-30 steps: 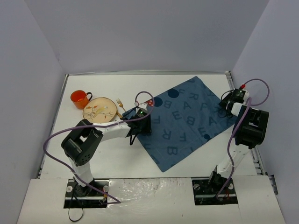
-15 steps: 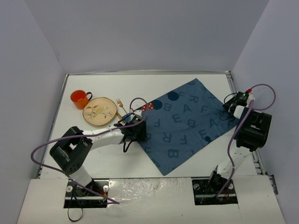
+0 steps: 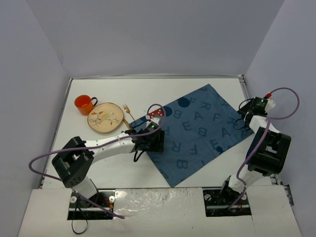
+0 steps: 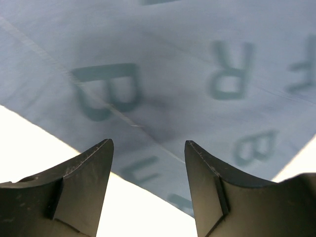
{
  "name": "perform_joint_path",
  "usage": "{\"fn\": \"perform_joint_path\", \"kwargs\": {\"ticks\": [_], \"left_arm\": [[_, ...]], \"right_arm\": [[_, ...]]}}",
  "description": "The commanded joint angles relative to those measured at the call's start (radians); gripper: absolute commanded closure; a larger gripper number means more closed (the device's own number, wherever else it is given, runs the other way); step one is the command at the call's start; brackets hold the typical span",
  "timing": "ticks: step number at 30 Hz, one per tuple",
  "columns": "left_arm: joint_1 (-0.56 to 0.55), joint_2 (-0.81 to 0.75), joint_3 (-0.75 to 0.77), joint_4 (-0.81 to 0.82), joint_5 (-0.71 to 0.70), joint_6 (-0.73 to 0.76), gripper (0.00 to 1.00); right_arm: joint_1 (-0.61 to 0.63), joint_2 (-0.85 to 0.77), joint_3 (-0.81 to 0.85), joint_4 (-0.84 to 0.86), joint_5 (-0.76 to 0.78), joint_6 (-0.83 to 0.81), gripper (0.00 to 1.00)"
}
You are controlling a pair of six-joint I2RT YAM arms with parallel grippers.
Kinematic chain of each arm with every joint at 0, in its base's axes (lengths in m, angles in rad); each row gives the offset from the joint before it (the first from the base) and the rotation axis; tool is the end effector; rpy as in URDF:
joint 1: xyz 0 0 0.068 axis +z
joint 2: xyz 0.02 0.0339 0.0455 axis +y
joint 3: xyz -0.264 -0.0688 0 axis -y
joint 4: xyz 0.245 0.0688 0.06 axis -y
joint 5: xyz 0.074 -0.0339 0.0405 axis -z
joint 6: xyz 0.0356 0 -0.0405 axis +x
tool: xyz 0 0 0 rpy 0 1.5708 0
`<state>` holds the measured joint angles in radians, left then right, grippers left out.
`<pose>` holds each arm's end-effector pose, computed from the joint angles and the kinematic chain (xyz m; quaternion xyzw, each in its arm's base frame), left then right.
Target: Set the dinner table for one person
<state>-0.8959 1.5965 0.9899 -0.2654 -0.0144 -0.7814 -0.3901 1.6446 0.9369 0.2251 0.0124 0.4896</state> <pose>0.2083 -0.2595 0.2031 0.0513 0.9382 -0.2501 0.2339 0.3344 -0.1380 0.2122 0.3672 0.7728 0.0204 0.5173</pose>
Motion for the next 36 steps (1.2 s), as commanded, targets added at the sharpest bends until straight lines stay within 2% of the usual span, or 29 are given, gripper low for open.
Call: {"fn": "perform_joint_path", "kwargs": {"ticks": [1, 7, 17, 25, 31, 34, 36], "left_arm": [[-0.043, -0.037, 0.068, -0.025, -0.015, 0.040, 0.44], [-0.078, 0.045, 0.079, 0.030, 0.042, 0.057, 0.44], [-0.127, 0.127, 0.081, -0.015, 0.066, 0.036, 0.45], [-0.136, 0.089, 0.012, -0.039, 0.078, 0.005, 0.45], [-0.136, 0.074, 0.017, -0.077, 0.050, -0.002, 0.45], [-0.136, 0.070, 0.035, -0.096, 0.038, -0.001, 0.43], [-0.135, 0.056, 0.058, -0.118, 0.028, 0.004, 0.38]], "right_arm": [[0.008, -0.042, -0.017, 0.010, 0.012, 0.001, 0.48], [0.007, -0.014, -0.085, 0.049, 0.007, 0.029, 0.48], [-0.026, 0.046, -0.127, 0.054, 0.047, 0.036, 0.48], [-0.026, 0.001, -0.133, 0.028, 0.098, 0.041, 0.48], [-0.026, -0.045, -0.143, 0.009, 0.111, 0.052, 0.48], [-0.022, -0.084, -0.138, -0.004, 0.112, 0.045, 0.47], [-0.011, -0.130, -0.120, -0.023, 0.115, 0.028, 0.45]]}}
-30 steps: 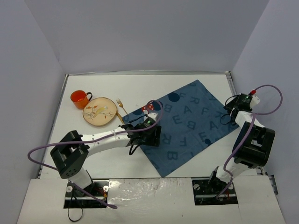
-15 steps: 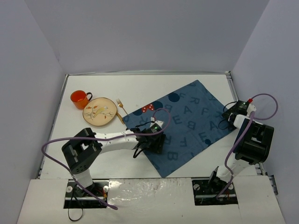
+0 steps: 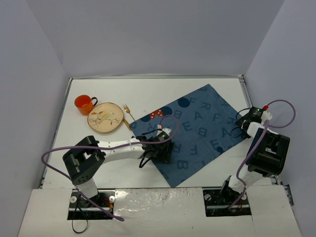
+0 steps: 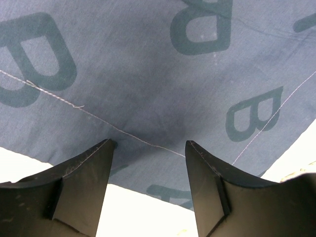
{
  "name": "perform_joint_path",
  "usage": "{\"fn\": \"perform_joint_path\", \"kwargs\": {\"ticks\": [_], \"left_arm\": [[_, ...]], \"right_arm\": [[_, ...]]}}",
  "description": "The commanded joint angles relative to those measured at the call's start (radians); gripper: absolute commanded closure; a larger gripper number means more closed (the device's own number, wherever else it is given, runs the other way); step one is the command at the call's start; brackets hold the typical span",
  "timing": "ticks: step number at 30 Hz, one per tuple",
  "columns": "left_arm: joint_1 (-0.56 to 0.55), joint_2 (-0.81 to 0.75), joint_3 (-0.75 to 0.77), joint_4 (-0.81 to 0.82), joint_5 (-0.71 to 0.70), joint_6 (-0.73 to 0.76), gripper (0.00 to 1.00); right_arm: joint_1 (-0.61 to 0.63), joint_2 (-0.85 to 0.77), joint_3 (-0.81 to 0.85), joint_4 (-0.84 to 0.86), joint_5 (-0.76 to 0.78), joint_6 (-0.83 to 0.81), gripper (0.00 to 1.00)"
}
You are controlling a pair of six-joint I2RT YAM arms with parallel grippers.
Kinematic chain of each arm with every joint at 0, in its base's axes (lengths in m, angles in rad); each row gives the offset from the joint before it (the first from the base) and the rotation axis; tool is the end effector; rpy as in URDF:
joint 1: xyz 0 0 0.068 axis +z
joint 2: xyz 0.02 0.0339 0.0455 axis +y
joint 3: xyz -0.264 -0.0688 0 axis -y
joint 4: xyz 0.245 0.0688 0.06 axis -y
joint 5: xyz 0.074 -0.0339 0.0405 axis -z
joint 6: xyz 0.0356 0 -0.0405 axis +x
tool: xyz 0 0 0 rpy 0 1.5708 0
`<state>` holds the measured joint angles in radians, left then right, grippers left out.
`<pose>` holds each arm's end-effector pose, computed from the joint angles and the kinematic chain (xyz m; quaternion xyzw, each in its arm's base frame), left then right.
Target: Set the dinner table for one person
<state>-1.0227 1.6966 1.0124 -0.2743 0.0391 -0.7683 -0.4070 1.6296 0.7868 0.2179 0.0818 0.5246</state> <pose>0.1780 -0.2942 0.1774 0.1268 0.9449 -0.2468 0.1738 0.3038 -0.1341 0.1700 0.4161 0.7864 -0.0096 0.4565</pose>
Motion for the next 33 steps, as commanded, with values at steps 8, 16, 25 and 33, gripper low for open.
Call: {"fn": "perform_joint_path", "kwargs": {"ticks": [8, 16, 25, 33], "left_arm": [[0.029, -0.167, 0.163, -0.199, -0.142, 0.020, 0.16], [0.289, -0.418, 0.017, -0.160, -0.191, -0.021, 0.03], [0.721, -0.771, -0.242, -0.126, -0.142, -0.098, 0.03], [1.102, -0.826, -0.452, 0.097, 0.038, -0.184, 0.03]], "right_arm": [[0.132, -0.268, 0.103, -0.045, -0.016, -0.011, 0.35], [0.208, -0.380, 0.173, -0.021, -0.203, -0.021, 0.10], [0.226, -0.475, 0.066, 0.184, -0.439, 0.093, 0.00], [0.331, -0.514, -0.020, 0.227, -0.508, 0.051, 0.00]]}}
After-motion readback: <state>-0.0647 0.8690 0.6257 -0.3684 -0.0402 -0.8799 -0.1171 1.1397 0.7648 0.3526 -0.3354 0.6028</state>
